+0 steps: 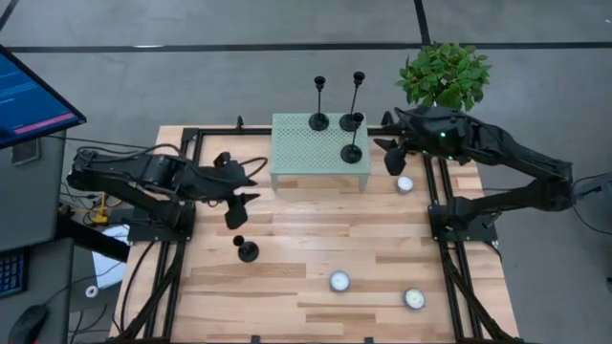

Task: Pick & Place candle stick holders
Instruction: Put the black candle holder on the shelf

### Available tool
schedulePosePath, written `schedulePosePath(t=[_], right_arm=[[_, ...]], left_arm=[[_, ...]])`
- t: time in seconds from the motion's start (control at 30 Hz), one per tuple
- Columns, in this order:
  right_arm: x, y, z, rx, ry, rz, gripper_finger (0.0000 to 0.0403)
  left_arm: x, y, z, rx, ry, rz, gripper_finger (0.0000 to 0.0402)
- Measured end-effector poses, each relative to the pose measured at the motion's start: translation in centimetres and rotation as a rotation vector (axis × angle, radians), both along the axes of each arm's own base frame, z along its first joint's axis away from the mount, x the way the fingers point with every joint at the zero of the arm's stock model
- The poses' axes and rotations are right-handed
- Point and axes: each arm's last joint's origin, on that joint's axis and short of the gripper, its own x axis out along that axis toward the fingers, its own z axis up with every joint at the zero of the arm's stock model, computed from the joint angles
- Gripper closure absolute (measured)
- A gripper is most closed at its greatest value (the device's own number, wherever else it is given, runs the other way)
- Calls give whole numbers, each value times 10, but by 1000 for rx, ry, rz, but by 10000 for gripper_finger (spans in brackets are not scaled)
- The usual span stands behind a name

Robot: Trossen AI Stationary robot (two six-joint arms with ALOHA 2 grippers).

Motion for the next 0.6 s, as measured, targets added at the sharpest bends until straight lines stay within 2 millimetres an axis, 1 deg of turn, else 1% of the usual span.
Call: schedulePosePath(t=[0.2,0.33,0.47,0.6], right_arm=[[-4,3,2,-3,-14,9,188],[-2,2,1,-2,-7,10,190],[2,1,-1,2,7,11,189],[4,1,-2,2,15,14,188]], left_arm=[[-20,1,-14,-150,180,-15,172],[-32,1,-19,-284,278,-33,139],[-37,-2,-20,-381,313,-91,132],[-46,-7,-24,-442,400,-120,143]])
